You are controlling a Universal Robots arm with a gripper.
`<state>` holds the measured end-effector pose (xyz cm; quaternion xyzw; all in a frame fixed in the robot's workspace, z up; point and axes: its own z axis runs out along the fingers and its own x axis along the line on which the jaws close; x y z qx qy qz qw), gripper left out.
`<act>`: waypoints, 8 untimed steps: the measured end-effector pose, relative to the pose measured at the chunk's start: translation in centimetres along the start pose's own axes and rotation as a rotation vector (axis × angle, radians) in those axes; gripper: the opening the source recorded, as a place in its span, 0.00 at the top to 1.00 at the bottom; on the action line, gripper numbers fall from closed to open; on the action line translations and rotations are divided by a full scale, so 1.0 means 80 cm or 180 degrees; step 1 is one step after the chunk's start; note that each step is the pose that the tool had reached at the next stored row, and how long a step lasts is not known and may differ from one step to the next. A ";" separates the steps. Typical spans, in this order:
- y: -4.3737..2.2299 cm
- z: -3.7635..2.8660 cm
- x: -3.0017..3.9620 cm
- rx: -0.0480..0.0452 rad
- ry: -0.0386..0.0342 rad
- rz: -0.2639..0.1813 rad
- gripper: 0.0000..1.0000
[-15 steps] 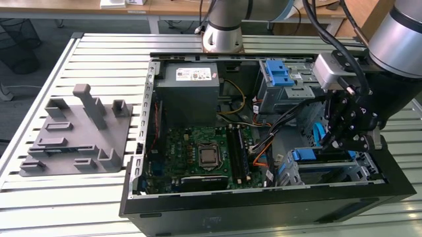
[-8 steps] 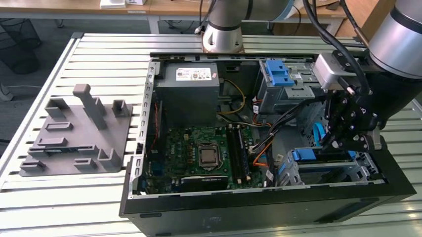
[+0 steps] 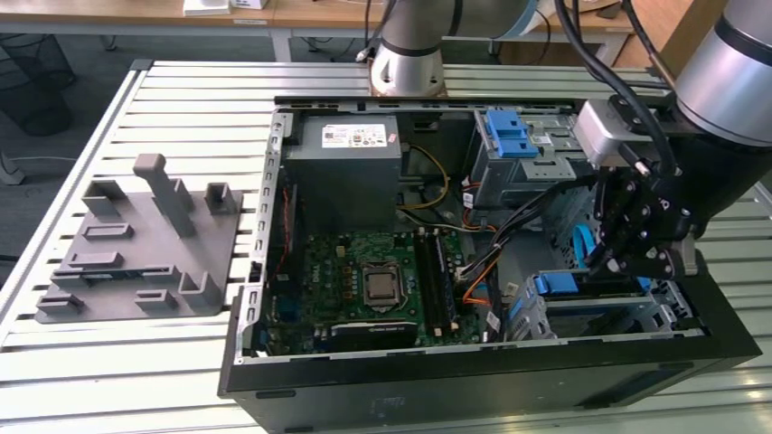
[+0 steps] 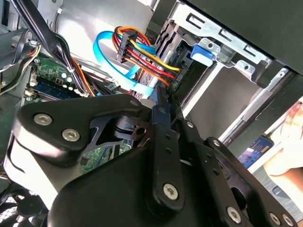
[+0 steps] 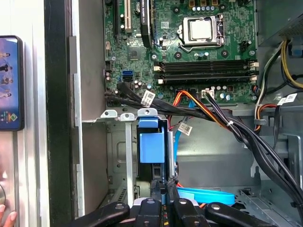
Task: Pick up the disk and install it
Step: 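Insert the second disk wire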
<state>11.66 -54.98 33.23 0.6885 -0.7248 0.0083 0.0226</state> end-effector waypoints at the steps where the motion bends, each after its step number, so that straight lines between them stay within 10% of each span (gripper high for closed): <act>1: -0.0002 0.0006 0.0000 0.0000 0.0000 0.0000 0.83; 8: -0.0009 0.0033 0.0000 0.0000 0.0000 0.0000 0.83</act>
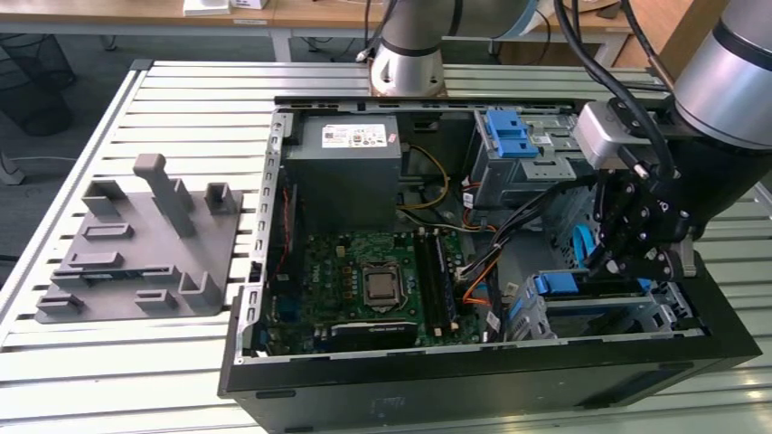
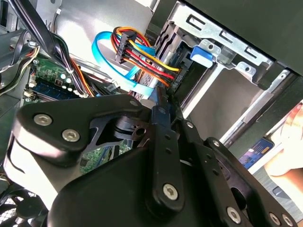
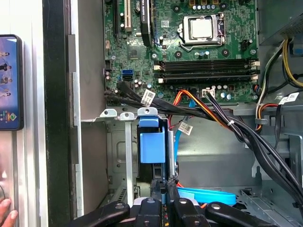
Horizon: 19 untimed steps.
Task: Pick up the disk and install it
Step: 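Insert the second disk wire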
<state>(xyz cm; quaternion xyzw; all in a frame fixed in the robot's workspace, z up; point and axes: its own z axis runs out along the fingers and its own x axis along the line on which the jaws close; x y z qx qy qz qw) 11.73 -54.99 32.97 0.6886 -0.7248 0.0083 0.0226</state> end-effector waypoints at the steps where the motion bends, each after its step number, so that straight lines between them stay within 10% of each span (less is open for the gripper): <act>1: 0.0000 0.0000 0.0000 0.0000 0.0000 0.0000 0.83; 19: 0.0001 -0.0102 0.0004 -0.0001 -0.0020 -0.0001 0.76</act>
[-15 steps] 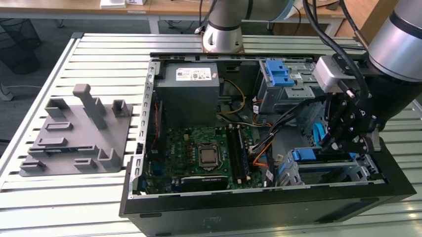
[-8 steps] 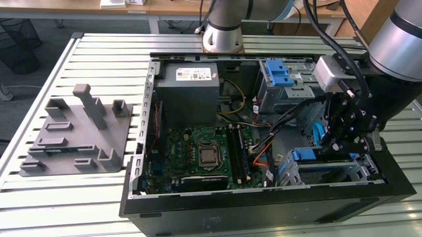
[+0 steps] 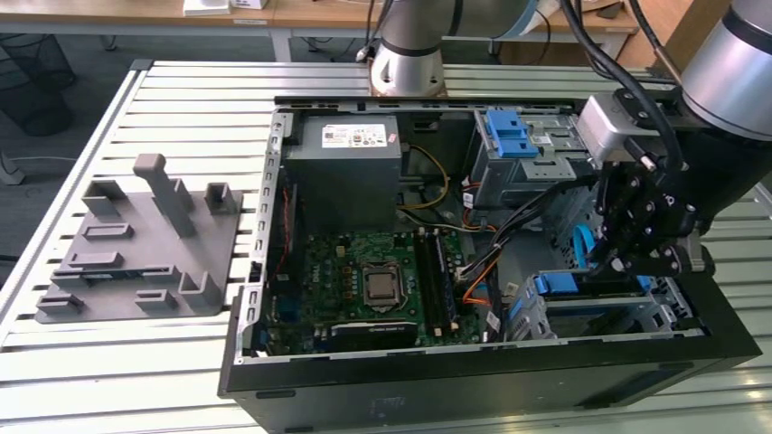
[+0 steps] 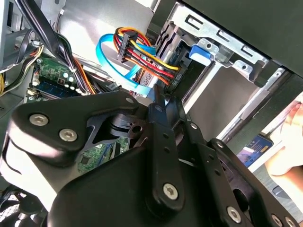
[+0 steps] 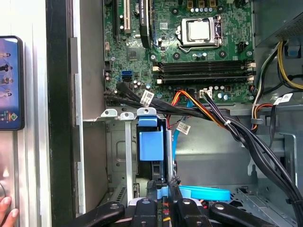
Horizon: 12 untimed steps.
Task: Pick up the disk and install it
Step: 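Insert the second disk wire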
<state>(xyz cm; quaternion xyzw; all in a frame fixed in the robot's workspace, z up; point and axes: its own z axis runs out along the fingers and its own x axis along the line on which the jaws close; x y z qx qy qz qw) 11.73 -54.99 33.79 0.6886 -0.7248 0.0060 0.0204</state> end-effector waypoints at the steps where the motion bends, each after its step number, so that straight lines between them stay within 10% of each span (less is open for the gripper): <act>1: 0.0000 -0.0009 0.0000 0.0000 0.0000 0.0000 0.76; 12: 0.0002 -0.0074 0.0003 0.0000 -0.0001 0.0000 0.76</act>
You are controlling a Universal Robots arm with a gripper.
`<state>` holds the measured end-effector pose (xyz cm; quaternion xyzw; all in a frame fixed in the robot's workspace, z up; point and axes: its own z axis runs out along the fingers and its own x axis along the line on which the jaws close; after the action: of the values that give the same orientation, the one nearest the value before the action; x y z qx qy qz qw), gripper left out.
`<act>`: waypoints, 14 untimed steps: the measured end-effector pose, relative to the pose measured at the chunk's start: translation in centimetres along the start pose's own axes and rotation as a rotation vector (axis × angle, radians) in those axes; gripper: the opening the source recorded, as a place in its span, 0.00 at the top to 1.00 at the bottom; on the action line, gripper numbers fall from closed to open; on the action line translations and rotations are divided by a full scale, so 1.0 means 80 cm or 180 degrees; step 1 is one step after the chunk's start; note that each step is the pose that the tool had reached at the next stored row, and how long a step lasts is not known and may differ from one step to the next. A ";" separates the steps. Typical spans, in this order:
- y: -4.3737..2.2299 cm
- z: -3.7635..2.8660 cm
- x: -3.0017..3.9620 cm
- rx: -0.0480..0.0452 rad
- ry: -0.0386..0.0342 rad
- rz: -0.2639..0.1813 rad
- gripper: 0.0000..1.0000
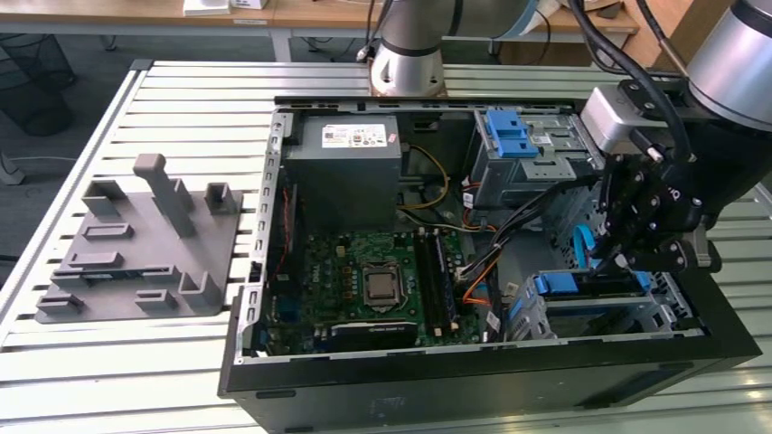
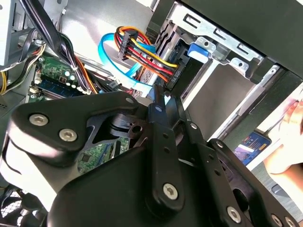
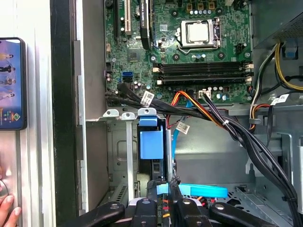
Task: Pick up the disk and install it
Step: 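Insert the second disk wire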
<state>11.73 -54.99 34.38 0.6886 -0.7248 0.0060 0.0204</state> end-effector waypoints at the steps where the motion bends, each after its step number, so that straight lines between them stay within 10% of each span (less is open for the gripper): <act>1: 0.0000 -0.0001 0.0001 0.0000 0.0000 0.0000 0.76; 14: -0.0005 0.0061 0.0092 0.0001 -0.0011 -0.0001 0.89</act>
<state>11.72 -55.74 33.92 0.6887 -0.7248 0.0049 0.0190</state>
